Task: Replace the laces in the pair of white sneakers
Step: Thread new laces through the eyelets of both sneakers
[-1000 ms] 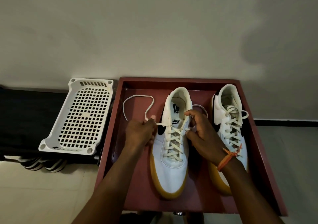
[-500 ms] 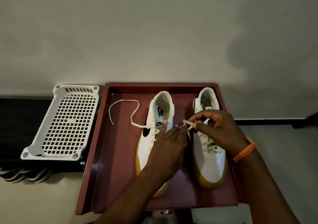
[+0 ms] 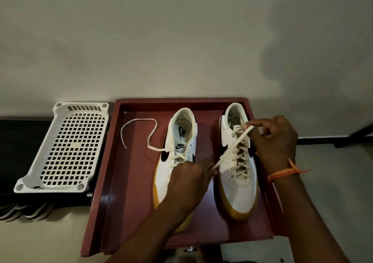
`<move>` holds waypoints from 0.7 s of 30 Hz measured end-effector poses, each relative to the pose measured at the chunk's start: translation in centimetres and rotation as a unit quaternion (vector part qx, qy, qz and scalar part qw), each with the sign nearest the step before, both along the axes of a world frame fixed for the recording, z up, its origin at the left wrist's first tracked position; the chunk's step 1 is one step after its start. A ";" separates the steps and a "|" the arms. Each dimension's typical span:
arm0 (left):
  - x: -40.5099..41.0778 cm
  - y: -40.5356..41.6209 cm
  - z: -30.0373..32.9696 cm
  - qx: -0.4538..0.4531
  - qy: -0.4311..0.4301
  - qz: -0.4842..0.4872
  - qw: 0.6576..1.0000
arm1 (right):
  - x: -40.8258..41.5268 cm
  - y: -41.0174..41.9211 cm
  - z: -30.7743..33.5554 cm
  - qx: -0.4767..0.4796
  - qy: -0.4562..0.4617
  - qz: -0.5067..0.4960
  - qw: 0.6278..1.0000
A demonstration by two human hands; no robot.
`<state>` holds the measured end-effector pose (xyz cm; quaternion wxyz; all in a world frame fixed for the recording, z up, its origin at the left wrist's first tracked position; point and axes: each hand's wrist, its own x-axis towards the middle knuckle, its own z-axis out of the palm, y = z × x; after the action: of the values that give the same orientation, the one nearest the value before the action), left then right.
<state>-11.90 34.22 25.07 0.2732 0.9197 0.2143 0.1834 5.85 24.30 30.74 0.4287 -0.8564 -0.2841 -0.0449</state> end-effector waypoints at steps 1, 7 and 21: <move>0.0 -0.2 0.3 0.027 -0.006 -0.002 1.000 | -0.2 0.1 0.3 0.037 0.085 -0.024 0.995; -0.2 -1.4 1.1 0.127 0.079 -0.057 0.987 | -1.4 1.1 1.8 0.260 0.639 0.003 0.724; -0.9 -3.0 -0.4 0.065 0.181 -0.203 0.960 | -0.4 1.2 0.6 0.318 0.446 0.028 0.836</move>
<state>-12.77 31.17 24.68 0.2005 0.9775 0.0568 -0.0317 5.40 25.47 31.35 0.7590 -0.5915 -0.0562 0.2662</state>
